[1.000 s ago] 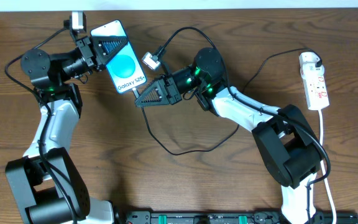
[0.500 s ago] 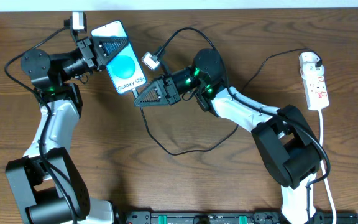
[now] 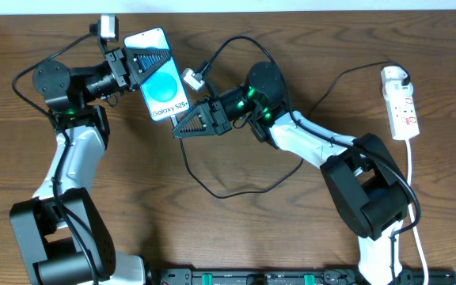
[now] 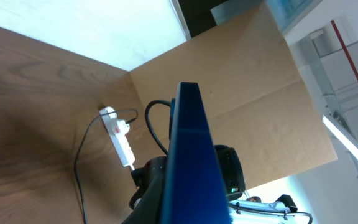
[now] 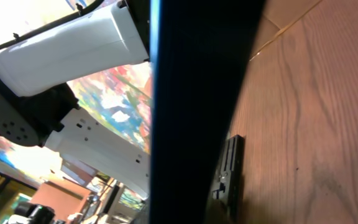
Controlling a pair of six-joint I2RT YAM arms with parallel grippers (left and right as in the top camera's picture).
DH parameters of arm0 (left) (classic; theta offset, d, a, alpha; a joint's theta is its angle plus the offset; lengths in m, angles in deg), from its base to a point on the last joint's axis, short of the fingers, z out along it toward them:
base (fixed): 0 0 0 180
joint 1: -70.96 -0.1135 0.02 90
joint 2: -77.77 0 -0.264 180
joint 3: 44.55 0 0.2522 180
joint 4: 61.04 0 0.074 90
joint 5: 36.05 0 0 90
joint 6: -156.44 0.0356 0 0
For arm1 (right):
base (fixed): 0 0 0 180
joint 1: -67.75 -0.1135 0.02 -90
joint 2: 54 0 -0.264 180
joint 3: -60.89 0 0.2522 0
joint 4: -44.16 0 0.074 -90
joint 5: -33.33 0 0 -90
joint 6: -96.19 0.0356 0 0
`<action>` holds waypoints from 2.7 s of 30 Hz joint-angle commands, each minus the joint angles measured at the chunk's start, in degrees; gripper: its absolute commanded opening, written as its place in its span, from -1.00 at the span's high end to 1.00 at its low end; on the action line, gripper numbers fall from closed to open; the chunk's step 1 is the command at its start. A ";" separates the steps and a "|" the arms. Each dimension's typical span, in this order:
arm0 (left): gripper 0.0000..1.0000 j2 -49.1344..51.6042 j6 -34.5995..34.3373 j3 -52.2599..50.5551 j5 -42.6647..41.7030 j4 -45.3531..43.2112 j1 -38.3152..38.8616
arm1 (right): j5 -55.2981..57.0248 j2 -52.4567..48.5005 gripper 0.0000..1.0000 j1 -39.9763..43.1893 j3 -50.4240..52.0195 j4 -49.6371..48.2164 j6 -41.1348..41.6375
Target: Plug charger to phone and switch on socket
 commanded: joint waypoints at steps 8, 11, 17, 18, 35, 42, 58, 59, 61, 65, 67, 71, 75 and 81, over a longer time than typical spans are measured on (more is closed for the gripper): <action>0.85 -0.57 2.71 0.87 -6.58 -0.37 -0.48 | 8.50 0.07 -0.99 0.90 -0.83 -0.22 -1.18; 0.85 -0.57 2.67 0.87 -6.58 -0.37 -2.40 | 8.37 0.04 -0.99 1.29 -0.83 -0.22 -1.18; 0.85 -0.57 2.19 0.87 -6.58 -0.33 -6.56 | 7.06 0.04 -0.99 4.28 -0.83 0.24 -1.84; 0.85 -0.57 2.16 0.87 -6.58 -0.31 -6.88 | 6.88 0.04 -0.99 4.96 -0.83 1.14 -2.75; 0.85 -0.57 2.23 0.87 -6.60 0.07 -7.63 | 22.97 0.31 -0.82 13.92 -0.83 58.99 -30.49; 0.85 -0.55 2.32 0.85 -6.60 0.07 -7.61 | 41.13 5.35 -0.60 16.15 -0.83 74.71 -33.75; 0.85 -0.50 14.60 -6.58 -5.70 0.09 -0.48 | 76.00 27.34 -0.62 16.52 -0.83 90.82 -35.26; 0.85 -0.50 15.41 -7.67 -4.74 0.11 0.07 | 76.52 28.09 -0.62 16.52 -0.83 91.08 -35.28; 0.85 -0.28 16.48 -9.73 -2.47 0.33 1.05 | 76.70 29.44 -0.62 16.52 -0.83 91.25 -35.76; 0.85 -0.13 21.16 -12.90 3.02 6.88 2.58 | 76.67 31.15 -0.62 16.52 -0.83 91.32 -35.93; 0.85 -0.13 25.07 -13.53 6.03 13.57 3.15 | 76.67 31.50 -0.62 16.52 -0.83 91.38 -35.93; 0.85 -0.13 32.76 -13.66 15.56 30.82 4.52 | 76.67 31.52 -0.62 16.52 -0.83 91.52 -35.95; 0.85 -0.13 40.22 -13.66 24.37 42.71 6.84 | 76.70 31.52 -0.62 16.52 -0.83 91.52 -36.37; 0.85 -0.13 46.75 -13.68 26.86 45.83 12.87 | 76.72 31.50 -0.68 16.52 -0.83 91.47 -36.37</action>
